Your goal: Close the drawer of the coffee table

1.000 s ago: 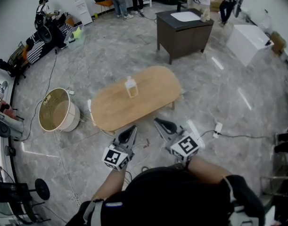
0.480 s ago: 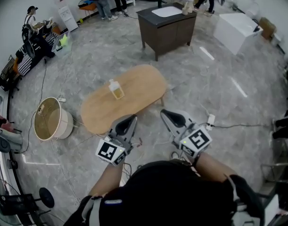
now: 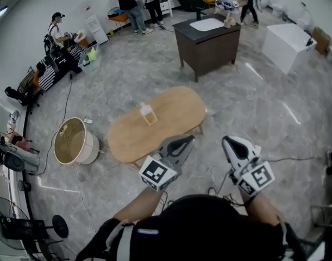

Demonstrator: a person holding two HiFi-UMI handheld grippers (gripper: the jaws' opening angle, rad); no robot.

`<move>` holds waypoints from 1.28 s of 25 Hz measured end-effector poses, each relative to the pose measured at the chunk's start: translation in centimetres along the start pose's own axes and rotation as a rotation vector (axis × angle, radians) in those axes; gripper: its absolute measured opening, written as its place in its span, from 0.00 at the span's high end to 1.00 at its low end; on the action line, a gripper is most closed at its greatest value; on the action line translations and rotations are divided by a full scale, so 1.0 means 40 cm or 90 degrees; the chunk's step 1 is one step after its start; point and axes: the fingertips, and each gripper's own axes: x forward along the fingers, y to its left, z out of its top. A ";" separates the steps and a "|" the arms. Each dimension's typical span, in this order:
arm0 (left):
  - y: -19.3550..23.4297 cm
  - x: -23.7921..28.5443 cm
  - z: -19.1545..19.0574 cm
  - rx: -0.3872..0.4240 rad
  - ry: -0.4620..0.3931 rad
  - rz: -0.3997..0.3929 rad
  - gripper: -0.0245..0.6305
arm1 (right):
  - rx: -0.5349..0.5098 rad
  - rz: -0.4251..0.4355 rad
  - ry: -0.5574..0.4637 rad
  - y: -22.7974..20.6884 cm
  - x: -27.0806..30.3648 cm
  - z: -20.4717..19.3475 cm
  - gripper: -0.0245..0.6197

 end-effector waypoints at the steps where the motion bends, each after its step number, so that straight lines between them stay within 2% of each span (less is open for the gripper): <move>1: -0.011 0.024 0.004 0.007 0.004 -0.007 0.95 | -0.002 -0.004 -0.004 -0.015 -0.013 0.008 0.95; 6: -0.075 0.112 0.038 0.024 -0.005 -0.043 0.95 | 0.012 -0.022 -0.015 -0.063 -0.071 0.030 0.95; 10: -0.113 0.151 0.015 0.051 0.012 -0.069 0.95 | 0.016 -0.031 -0.053 -0.079 -0.107 0.051 0.95; 12: -0.115 0.168 0.001 0.045 0.013 -0.078 0.95 | 0.010 -0.025 -0.075 -0.086 -0.106 0.053 0.95; 14: -0.118 0.178 0.008 0.017 -0.004 -0.080 0.95 | 0.003 -0.013 -0.078 -0.091 -0.093 0.046 0.95; 17: -0.133 0.189 0.020 -0.002 -0.007 -0.083 0.95 | -0.001 0.001 -0.066 -0.101 -0.087 0.046 0.95; 22: -0.153 0.213 0.029 -0.018 -0.015 -0.091 0.95 | 0.002 -0.002 -0.005 -0.123 -0.092 0.019 0.95; 28: -0.152 0.227 0.034 -0.012 -0.026 -0.095 0.95 | 0.019 0.019 0.020 -0.123 -0.055 -0.009 0.95; 32: -0.152 0.231 0.031 -0.010 -0.015 -0.099 0.95 | 0.016 0.023 0.030 -0.123 -0.052 -0.017 0.95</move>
